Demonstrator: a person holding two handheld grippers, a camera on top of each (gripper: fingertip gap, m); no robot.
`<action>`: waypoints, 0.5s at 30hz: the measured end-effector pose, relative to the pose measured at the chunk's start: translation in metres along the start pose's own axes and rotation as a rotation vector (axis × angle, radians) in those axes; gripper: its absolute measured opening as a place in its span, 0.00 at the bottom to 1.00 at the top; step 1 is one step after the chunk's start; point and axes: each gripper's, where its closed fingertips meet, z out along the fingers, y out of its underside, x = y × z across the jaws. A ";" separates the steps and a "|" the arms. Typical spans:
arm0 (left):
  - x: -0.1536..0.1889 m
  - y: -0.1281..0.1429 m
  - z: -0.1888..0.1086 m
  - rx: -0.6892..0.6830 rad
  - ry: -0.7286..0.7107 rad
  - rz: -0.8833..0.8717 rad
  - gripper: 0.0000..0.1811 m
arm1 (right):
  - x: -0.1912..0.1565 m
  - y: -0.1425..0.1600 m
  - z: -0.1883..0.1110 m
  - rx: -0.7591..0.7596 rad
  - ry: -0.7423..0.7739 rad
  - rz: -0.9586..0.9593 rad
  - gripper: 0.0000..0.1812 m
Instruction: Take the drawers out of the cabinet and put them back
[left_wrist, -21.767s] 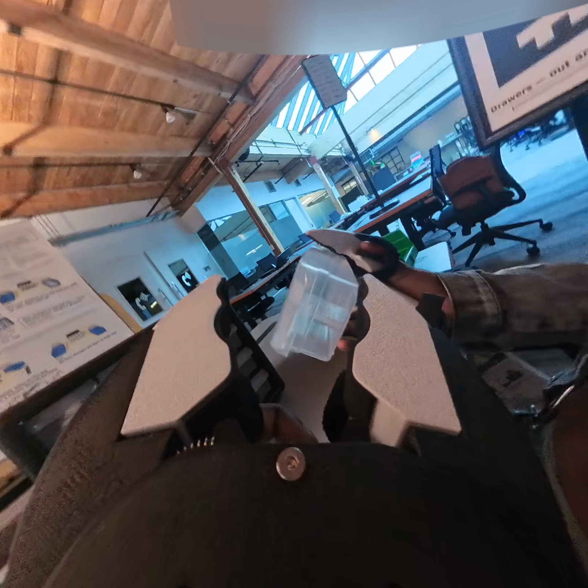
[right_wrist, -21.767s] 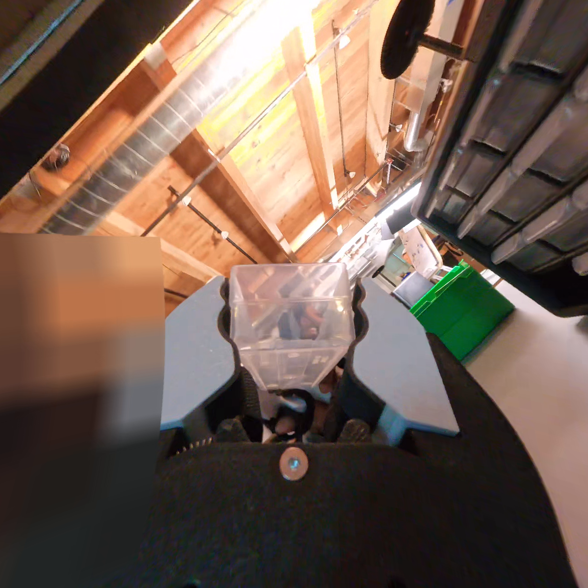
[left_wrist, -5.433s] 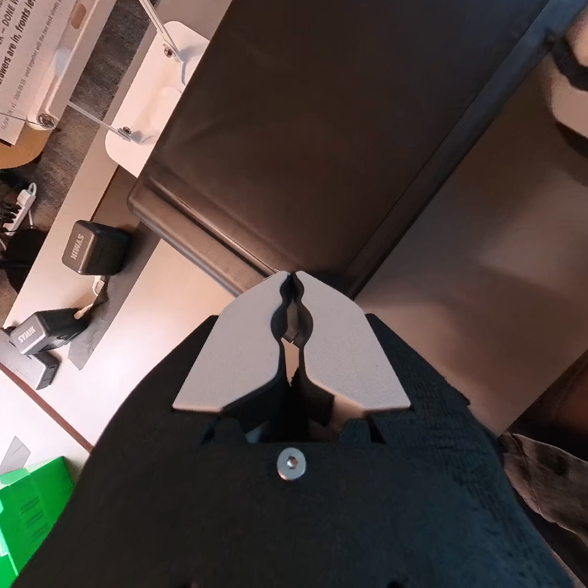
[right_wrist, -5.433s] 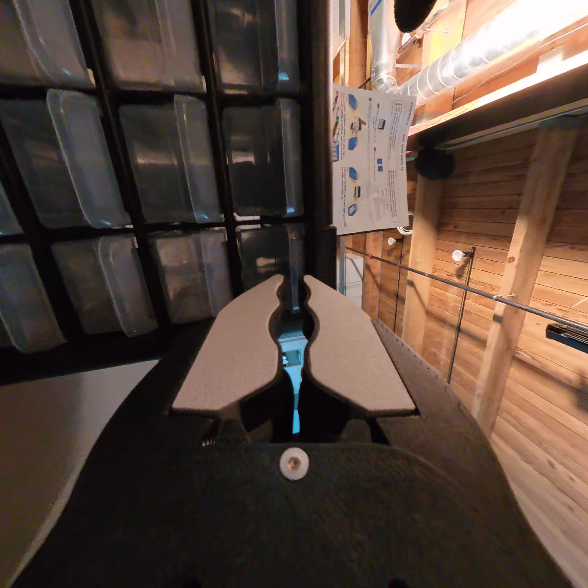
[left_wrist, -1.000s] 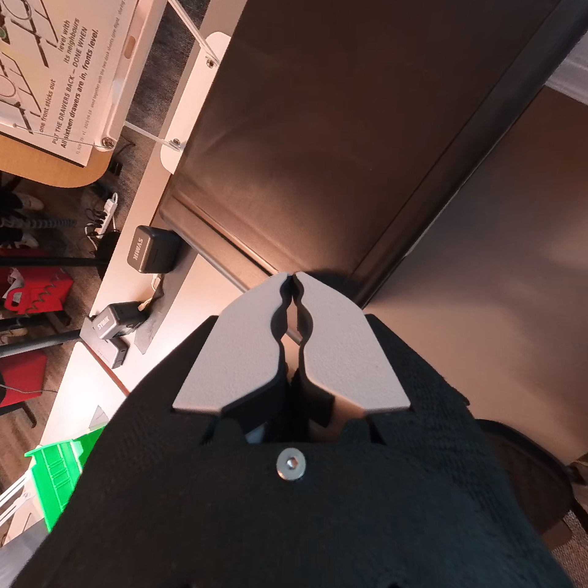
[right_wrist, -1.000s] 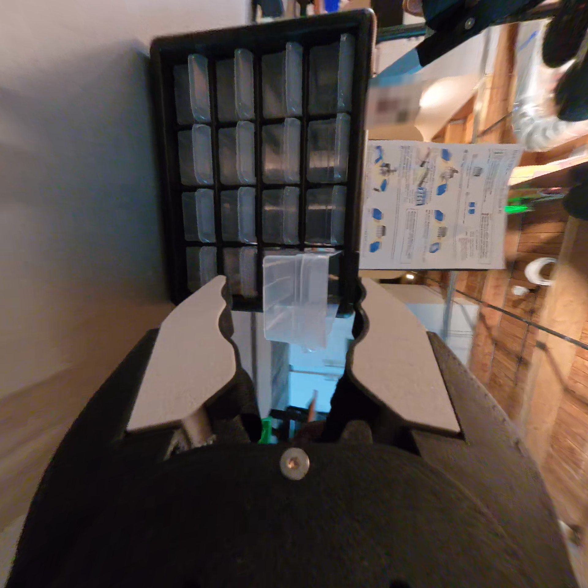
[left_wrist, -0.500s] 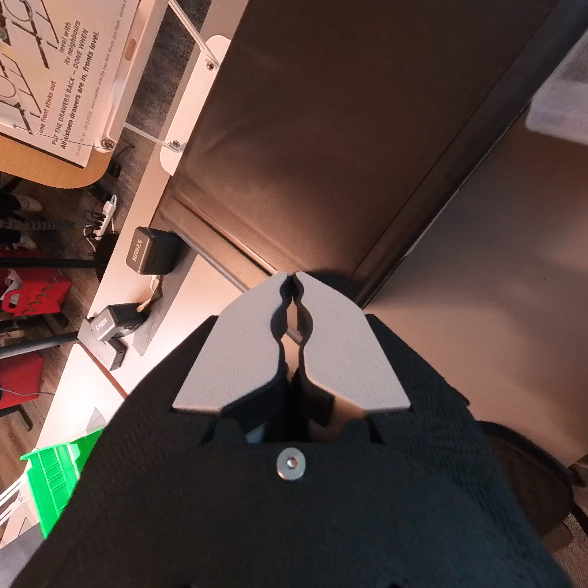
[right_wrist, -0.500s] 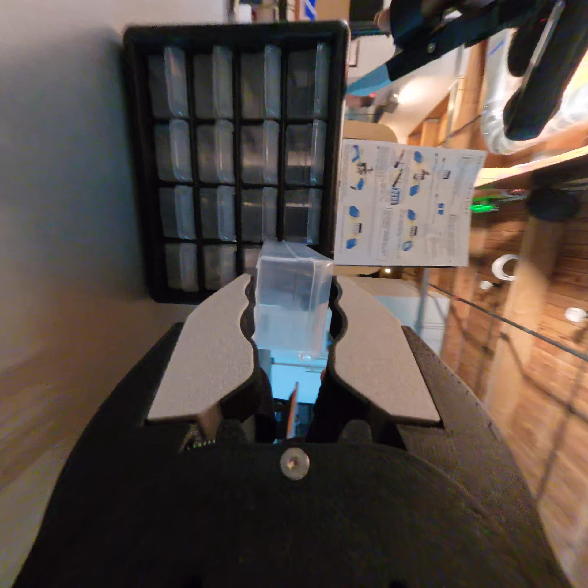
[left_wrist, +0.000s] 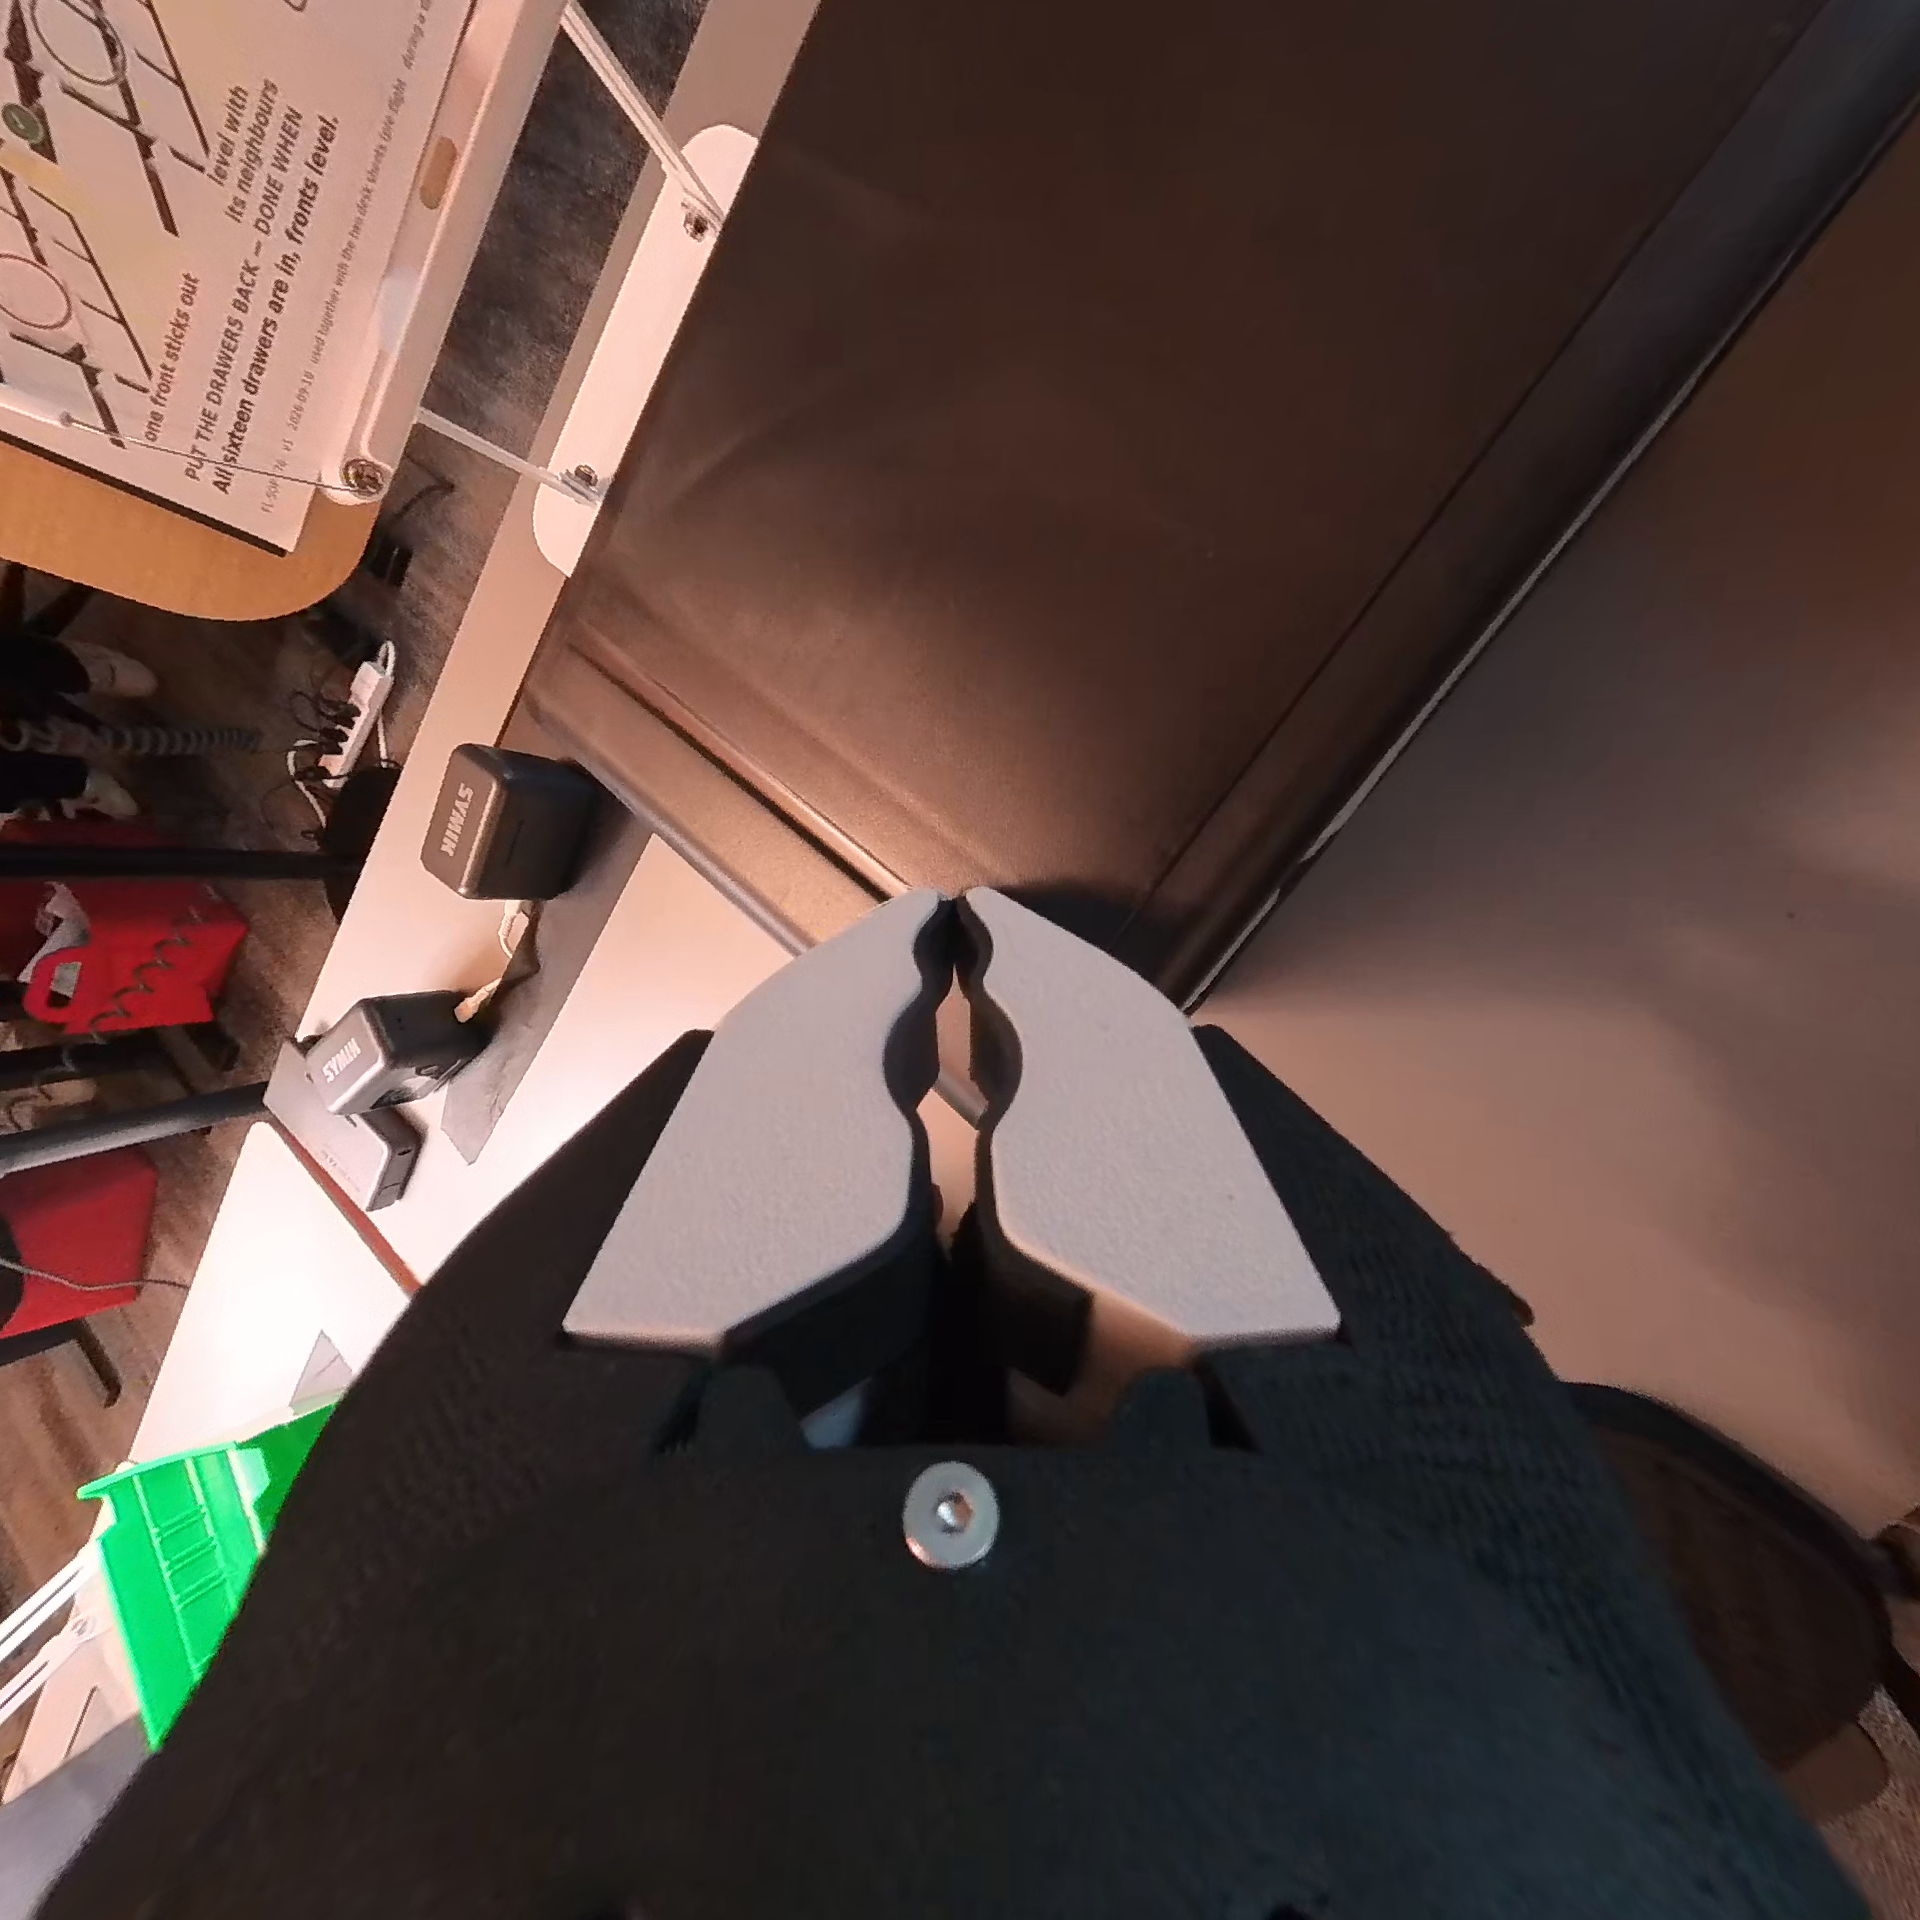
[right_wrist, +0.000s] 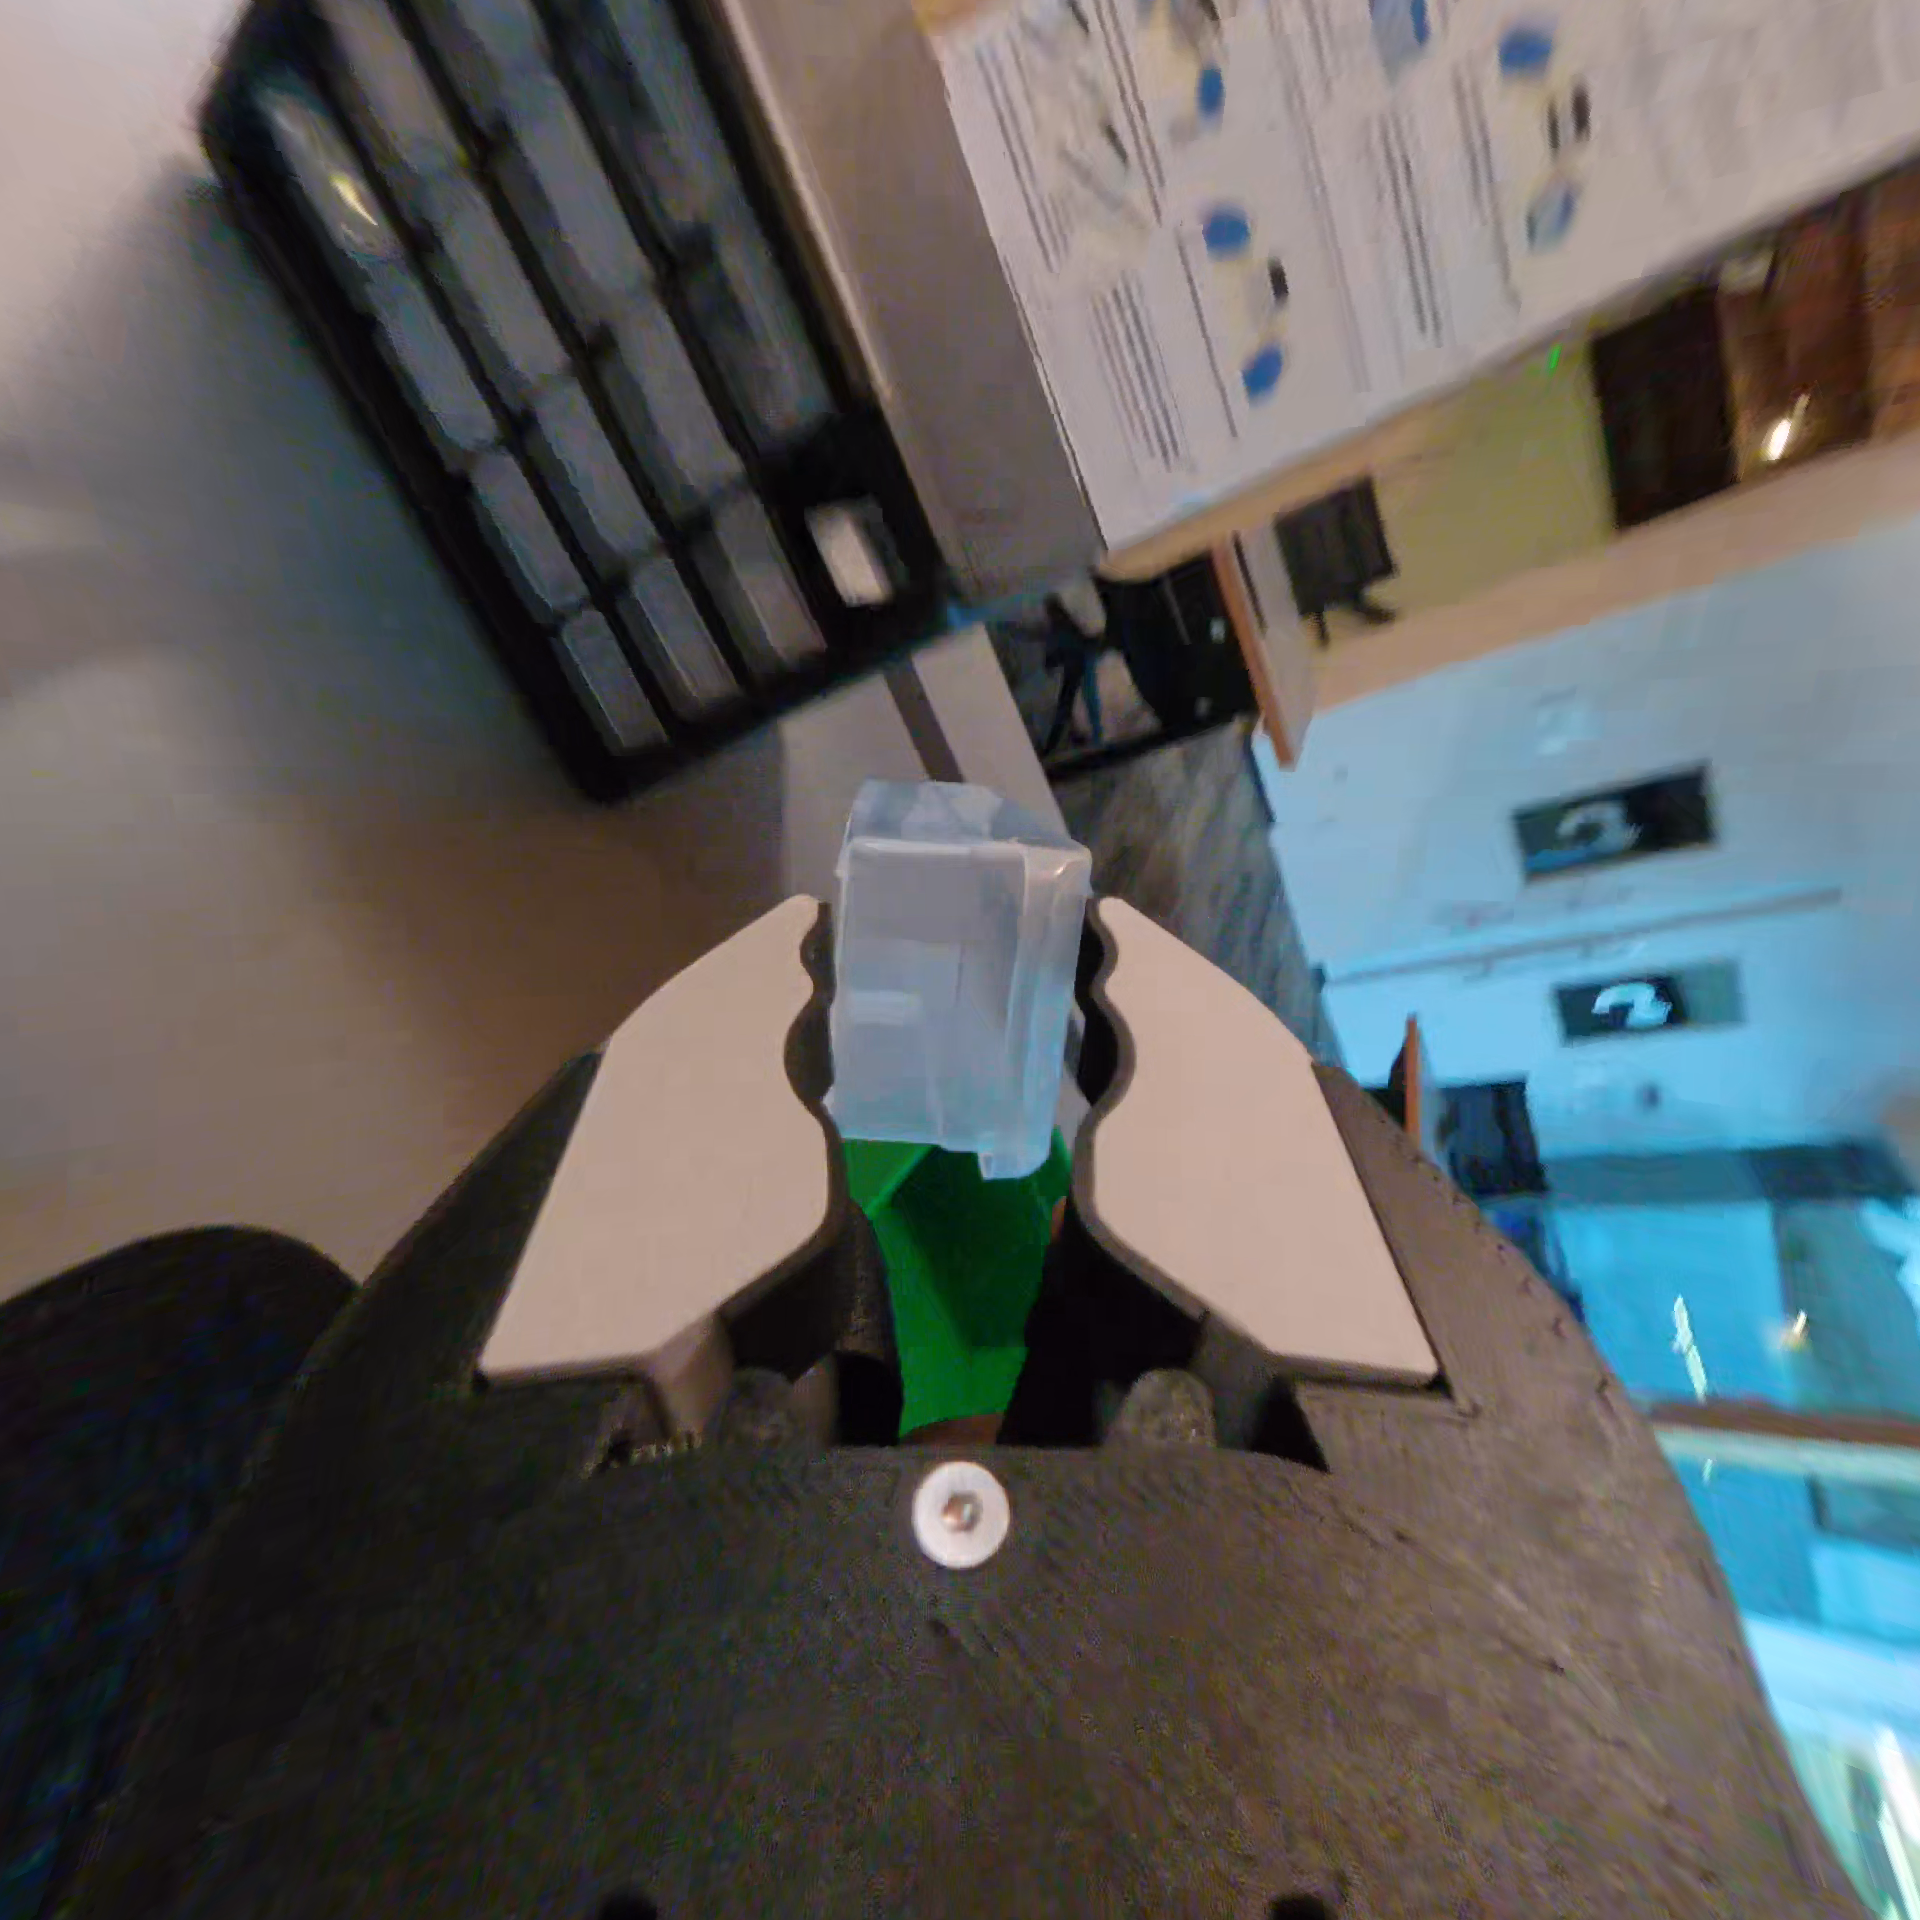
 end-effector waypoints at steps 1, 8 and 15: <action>0.000 0.000 0.000 0.001 -0.001 0.001 0.00 | 0.009 0.016 0.000 -0.049 0.005 0.038 0.25; 0.000 0.000 0.000 -0.008 0.002 0.009 0.00 | 0.028 0.122 0.023 -0.327 0.026 0.144 0.25; 0.000 0.000 0.000 -0.015 -0.016 0.021 0.00 | 0.023 0.214 0.057 -0.621 0.033 0.233 0.25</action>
